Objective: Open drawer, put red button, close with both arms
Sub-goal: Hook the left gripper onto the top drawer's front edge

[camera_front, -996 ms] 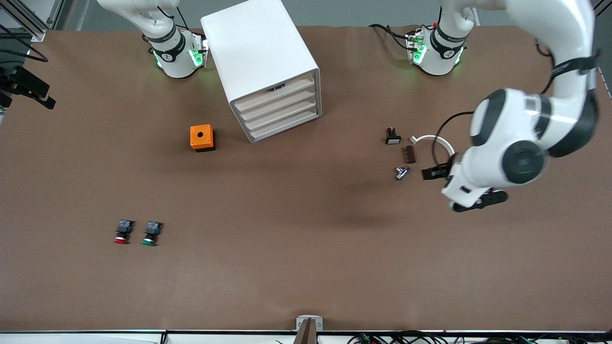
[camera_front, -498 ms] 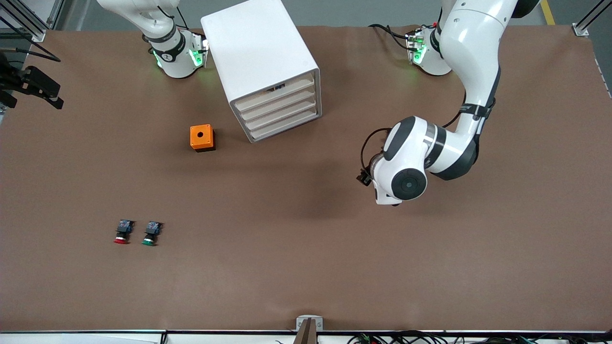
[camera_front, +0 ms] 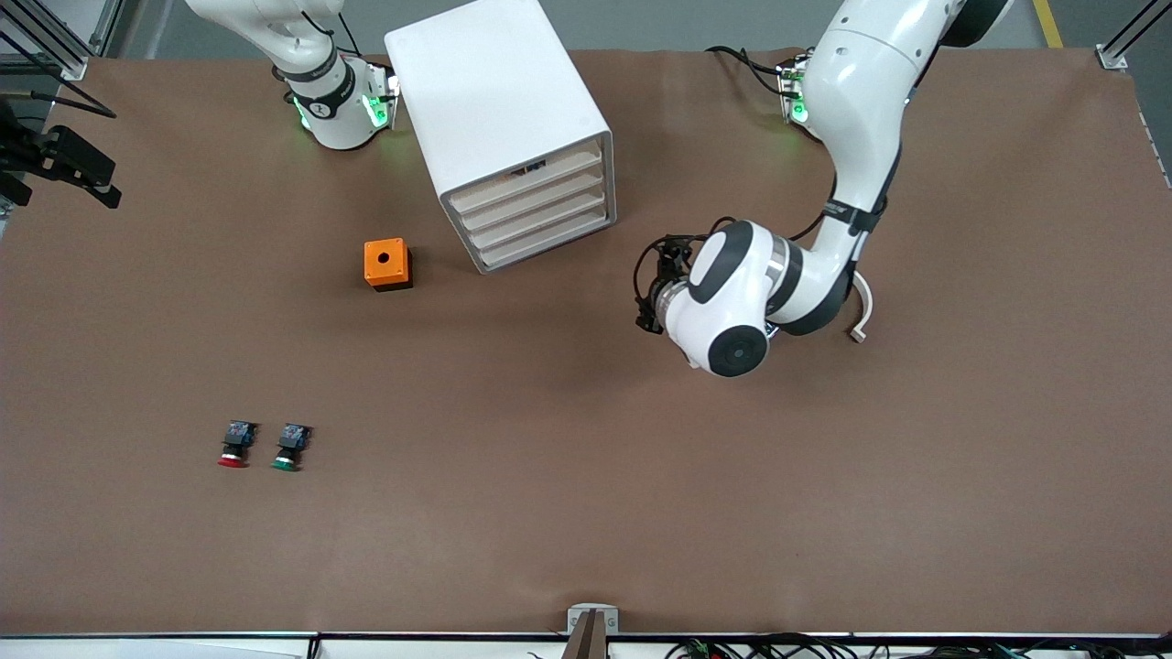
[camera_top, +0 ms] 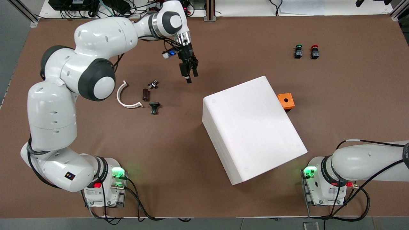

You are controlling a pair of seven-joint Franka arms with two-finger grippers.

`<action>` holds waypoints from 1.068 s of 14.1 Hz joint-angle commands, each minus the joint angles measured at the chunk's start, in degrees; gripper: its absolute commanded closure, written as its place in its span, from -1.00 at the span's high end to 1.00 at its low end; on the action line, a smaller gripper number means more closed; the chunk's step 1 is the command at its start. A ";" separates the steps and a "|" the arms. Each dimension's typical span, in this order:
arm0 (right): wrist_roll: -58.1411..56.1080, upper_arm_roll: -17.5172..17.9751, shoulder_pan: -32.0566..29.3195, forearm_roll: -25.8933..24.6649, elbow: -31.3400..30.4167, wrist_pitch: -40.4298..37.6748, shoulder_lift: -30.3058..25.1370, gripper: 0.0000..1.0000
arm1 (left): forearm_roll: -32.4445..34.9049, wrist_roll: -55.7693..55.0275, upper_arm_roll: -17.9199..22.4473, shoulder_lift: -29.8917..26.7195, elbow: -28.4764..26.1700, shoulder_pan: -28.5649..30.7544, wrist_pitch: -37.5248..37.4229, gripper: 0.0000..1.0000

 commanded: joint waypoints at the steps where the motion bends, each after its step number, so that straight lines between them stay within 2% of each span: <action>1: 0.23 0.21 0.00 -1.20 -1.65 0.07 -2.05 1.00 | -7.45 -7.72 0.40 1.87 1.19 -0.31 -0.73 0.97; 3: 0.23 0.21 0.00 -1.20 -1.65 -0.02 -2.05 1.00 | -12.65 -14.39 0.49 2.57 1.19 -1.36 -0.73 0.91; 7: 0.32 0.29 0.00 -1.20 -1.65 -0.02 -2.05 1.00 | -18.89 -27.76 0.40 4.33 1.36 -4.61 -1.08 0.59; 10: 0.41 0.21 -0.09 -1.11 -1.04 -0.37 -2.14 1.00 | -22.59 -29.37 0.22 4.50 1.27 -5.93 -2.74 0.37; 15: 0.49 0.03 -0.44 -0.50 -0.07 -0.37 -1.52 1.00 | -23.92 -30.60 0.22 6.09 1.27 -8.57 -2.84 0.25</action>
